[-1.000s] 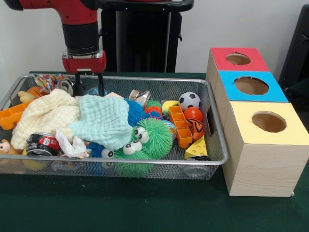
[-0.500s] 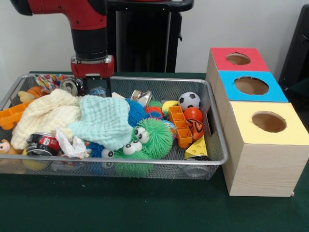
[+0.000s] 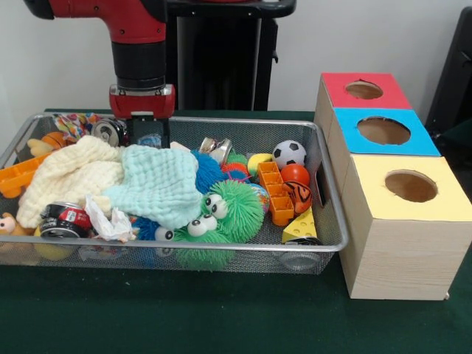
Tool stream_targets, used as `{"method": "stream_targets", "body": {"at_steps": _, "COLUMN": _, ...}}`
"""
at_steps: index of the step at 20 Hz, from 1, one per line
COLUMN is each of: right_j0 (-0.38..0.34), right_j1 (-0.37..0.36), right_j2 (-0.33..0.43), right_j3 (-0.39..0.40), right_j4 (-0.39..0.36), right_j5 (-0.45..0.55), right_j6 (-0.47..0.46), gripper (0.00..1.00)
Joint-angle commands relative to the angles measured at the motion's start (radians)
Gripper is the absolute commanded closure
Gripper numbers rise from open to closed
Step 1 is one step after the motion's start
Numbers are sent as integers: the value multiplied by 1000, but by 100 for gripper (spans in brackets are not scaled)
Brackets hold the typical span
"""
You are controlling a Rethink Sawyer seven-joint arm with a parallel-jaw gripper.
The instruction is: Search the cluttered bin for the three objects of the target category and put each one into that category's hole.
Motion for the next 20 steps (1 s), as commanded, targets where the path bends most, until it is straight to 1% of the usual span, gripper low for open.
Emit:
{"method": "stream_targets", "body": {"at_steps": 1, "right_j0": 9, "right_j1": 116, "right_j2": -40, "right_j3": -102, "right_j4": -76, "right_j5": -36, "right_j6": 12, "gripper": 0}}
{"method": "stream_targets", "body": {"at_steps": 5, "right_j0": -11, "right_j1": 123, "right_j2": -21, "right_j3": -101, "right_j4": -65, "right_j5": -23, "right_j6": -18, "gripper": 0}}
{"method": "stream_targets", "body": {"at_steps": 6, "right_j0": -18, "right_j1": 124, "right_j2": -16, "right_j3": -99, "right_j4": -61, "right_j5": -25, "right_j6": -21, "gripper": 100}}
{"method": "stream_targets", "body": {"at_steps": 13, "right_j0": -44, "right_j1": 127, "right_j2": 8, "right_j3": -92, "right_j4": -51, "right_j5": -18, "right_j6": -39, "gripper": 100}}
{"method": "stream_targets", "body": {"at_steps": 15, "right_j0": -51, "right_j1": 133, "right_j2": 21, "right_j3": -96, "right_j4": -49, "right_j5": 10, "right_j6": -66, "gripper": 100}}
{"method": "stream_targets", "body": {"at_steps": 16, "right_j0": -55, "right_j1": 135, "right_j2": 23, "right_j3": -96, "right_j4": -48, "right_j5": -3, "right_j6": -57, "gripper": 100}}
{"method": "stream_targets", "body": {"at_steps": 20, "right_j0": -55, "right_j1": 130, "right_j2": 26, "right_j3": -94, "right_j4": -48, "right_j5": 9, "right_j6": -62, "gripper": 100}}
